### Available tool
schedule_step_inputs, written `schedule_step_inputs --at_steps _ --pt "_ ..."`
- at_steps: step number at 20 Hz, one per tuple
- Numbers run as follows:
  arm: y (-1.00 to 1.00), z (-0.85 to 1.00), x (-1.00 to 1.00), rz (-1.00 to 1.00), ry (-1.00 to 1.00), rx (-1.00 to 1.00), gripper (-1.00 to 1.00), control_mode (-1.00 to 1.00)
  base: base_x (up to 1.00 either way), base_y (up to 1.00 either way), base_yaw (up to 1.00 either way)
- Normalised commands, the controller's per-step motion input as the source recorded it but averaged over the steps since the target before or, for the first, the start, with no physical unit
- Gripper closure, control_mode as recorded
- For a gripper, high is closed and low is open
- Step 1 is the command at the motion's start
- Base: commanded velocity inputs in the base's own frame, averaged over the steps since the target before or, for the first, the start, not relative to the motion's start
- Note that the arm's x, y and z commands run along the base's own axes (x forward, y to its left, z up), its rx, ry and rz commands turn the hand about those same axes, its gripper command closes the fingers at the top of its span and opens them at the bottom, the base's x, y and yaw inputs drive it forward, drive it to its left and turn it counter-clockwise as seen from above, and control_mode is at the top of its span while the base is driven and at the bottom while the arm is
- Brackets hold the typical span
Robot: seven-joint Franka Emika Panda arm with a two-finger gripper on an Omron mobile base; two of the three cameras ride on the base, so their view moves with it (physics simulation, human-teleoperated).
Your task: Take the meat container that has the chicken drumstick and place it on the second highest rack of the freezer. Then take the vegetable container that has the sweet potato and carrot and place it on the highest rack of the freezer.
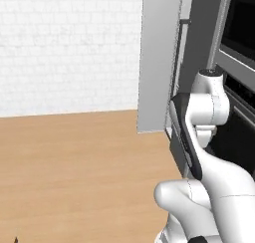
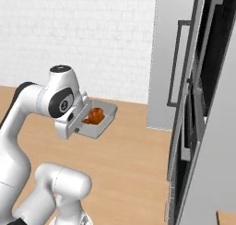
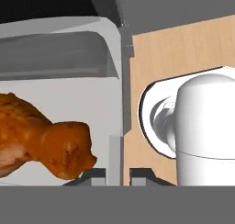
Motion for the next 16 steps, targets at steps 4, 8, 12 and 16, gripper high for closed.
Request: schedule_step_inputs --at_steps 4,8,12,16 --pt "0.00 0.00 0.00 0.00 0.00 0.00 1.00 1.00 1.00 0.00 0.06" --pt "0.00 0.00 0.00 0.00 0.00 0.00 1.00 1.00 1.00 0.00 0.06" --pt "0.00 0.00 0.00 0.00 0.00 0.00 1.00 1.00 1.00 0.00 0.05" --pt "0.00 0.00 0.00 0.00 0.00 0.00 1.00 1.00 1.00 0.00 0.02"
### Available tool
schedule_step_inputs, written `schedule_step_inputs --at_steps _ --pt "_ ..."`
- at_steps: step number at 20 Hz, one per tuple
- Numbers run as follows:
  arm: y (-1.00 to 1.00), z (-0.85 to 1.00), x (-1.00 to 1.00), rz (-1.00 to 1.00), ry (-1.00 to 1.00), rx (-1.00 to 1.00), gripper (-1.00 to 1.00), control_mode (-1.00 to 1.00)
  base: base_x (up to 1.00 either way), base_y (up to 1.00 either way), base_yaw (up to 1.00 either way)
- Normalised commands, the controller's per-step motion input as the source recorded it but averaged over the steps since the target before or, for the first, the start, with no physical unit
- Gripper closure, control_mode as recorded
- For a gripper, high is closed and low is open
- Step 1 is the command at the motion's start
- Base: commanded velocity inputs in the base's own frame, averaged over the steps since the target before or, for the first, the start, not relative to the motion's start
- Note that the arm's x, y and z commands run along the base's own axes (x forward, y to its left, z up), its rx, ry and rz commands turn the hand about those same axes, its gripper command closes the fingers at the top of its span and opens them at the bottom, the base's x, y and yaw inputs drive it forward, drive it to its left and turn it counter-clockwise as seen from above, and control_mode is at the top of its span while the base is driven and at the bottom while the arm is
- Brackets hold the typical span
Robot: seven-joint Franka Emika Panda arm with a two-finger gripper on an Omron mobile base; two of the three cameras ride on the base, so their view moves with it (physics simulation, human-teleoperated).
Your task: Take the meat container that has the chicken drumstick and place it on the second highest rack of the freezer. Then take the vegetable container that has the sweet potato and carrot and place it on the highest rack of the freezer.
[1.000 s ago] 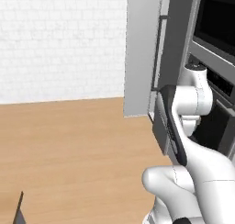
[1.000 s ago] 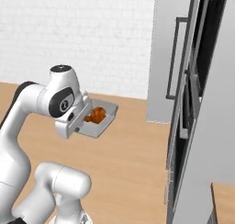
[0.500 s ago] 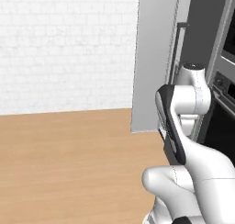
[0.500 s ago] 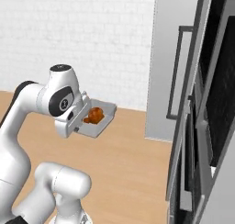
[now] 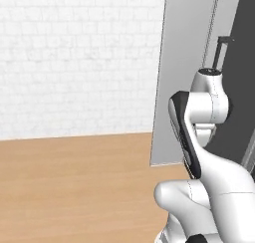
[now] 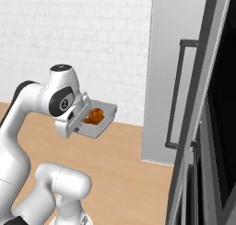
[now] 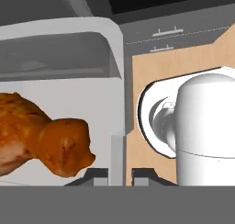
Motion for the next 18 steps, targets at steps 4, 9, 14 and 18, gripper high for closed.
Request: schedule_step_inputs --at_steps 4,9,14,18 --pt "0.00 0.00 0.00 0.00 0.00 0.00 1.00 1.00 0.99 0.08 0.00" --pt "0.00 0.00 0.00 0.00 0.00 0.00 1.00 1.00 0.86 0.07 -0.01" --pt "0.00 0.00 0.00 0.00 0.00 0.00 1.00 1.00 0.35 0.33 -0.36" --pt "0.00 0.00 0.00 0.00 0.00 0.00 1.00 1.00 0.29 0.47 -0.51"
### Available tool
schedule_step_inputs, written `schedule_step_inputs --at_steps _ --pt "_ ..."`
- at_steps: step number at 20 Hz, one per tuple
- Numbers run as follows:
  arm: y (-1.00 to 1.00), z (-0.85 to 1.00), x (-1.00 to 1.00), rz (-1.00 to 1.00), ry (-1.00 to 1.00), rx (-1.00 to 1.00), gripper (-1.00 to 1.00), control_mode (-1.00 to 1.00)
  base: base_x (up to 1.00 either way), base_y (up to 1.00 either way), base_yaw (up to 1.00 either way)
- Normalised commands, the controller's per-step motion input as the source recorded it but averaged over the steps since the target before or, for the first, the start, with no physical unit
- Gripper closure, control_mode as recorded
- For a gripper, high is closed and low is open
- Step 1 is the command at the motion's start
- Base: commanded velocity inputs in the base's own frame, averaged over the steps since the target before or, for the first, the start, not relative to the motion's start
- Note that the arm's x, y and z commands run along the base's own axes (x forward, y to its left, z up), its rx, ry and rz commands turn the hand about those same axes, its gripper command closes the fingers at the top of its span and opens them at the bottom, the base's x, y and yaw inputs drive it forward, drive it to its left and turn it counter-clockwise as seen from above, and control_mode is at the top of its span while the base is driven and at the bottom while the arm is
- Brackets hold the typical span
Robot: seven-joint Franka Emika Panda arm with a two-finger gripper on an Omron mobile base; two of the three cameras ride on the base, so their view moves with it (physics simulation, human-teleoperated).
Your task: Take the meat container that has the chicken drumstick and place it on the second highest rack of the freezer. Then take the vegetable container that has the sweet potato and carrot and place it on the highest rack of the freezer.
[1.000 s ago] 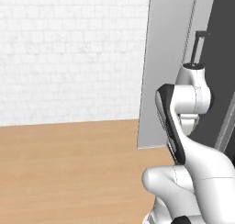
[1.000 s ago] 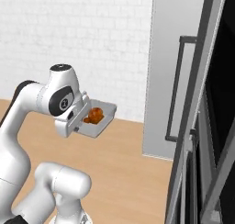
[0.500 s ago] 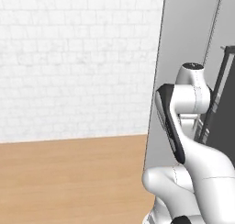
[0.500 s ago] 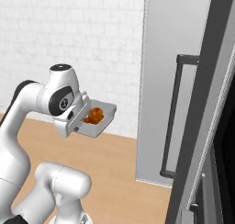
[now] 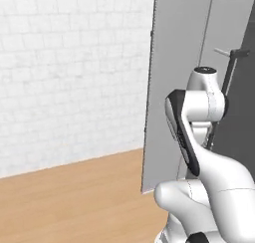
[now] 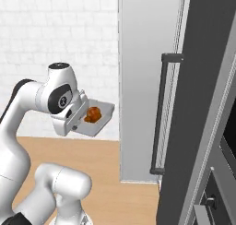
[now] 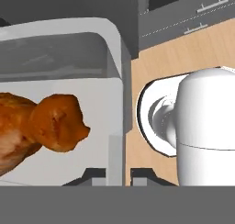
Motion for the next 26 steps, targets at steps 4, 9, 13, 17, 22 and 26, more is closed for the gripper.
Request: schedule_step_inputs --at_steps 4,9,13,17,22,26 --pt "0.00 0.00 0.00 0.00 0.00 0.00 1.00 1.00 0.26 0.26 -0.50" --pt "0.00 0.00 0.00 0.00 0.00 0.00 1.00 1.00 0.34 0.28 -0.49" --pt "0.00 0.00 0.00 0.00 0.00 0.00 1.00 1.00 0.55 0.36 -0.42" --pt "0.00 0.00 0.00 0.00 0.00 0.00 1.00 1.00 0.68 0.36 -0.30" --pt "0.00 0.00 0.00 0.00 0.00 0.00 1.00 1.00 0.71 0.30 -0.25" --pt "0.00 0.00 0.00 0.00 0.00 0.00 1.00 1.00 0.61 0.11 -0.27"
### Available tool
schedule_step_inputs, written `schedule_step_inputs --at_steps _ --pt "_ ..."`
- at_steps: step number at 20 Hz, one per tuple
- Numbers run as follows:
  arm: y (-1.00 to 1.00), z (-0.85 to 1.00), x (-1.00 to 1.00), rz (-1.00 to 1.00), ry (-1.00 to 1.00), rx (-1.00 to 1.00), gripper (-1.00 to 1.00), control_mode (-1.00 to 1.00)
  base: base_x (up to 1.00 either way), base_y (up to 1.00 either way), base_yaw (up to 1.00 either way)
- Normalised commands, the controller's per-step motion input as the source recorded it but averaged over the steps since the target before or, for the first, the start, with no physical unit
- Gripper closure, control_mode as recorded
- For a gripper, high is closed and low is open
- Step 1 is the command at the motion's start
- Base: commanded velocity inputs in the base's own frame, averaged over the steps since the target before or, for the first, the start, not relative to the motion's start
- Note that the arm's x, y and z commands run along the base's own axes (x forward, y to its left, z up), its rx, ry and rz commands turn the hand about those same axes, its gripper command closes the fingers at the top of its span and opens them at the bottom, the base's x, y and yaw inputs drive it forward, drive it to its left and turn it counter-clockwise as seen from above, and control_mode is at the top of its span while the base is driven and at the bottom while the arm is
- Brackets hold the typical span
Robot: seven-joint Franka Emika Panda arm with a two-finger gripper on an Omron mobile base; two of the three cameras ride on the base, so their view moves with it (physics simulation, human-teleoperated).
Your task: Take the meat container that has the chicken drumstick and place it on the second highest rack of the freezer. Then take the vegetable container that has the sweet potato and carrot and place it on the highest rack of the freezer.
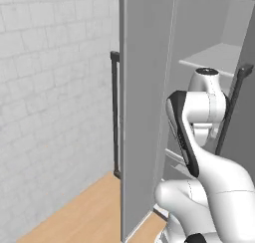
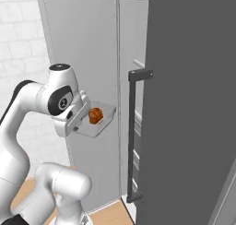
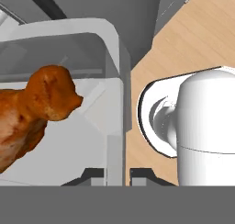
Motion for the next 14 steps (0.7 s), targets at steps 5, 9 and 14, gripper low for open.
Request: schedule_step_inputs --at_steps 5,9,14 --pt "0.00 0.00 0.00 0.00 0.00 0.00 1.00 1.00 0.55 0.00 -0.23" --pt "0.00 0.00 0.00 0.00 0.00 0.00 1.00 1.00 0.35 0.00 -0.26" --pt "0.00 0.00 0.00 0.00 0.00 0.00 1.00 1.00 0.30 0.00 -0.30"
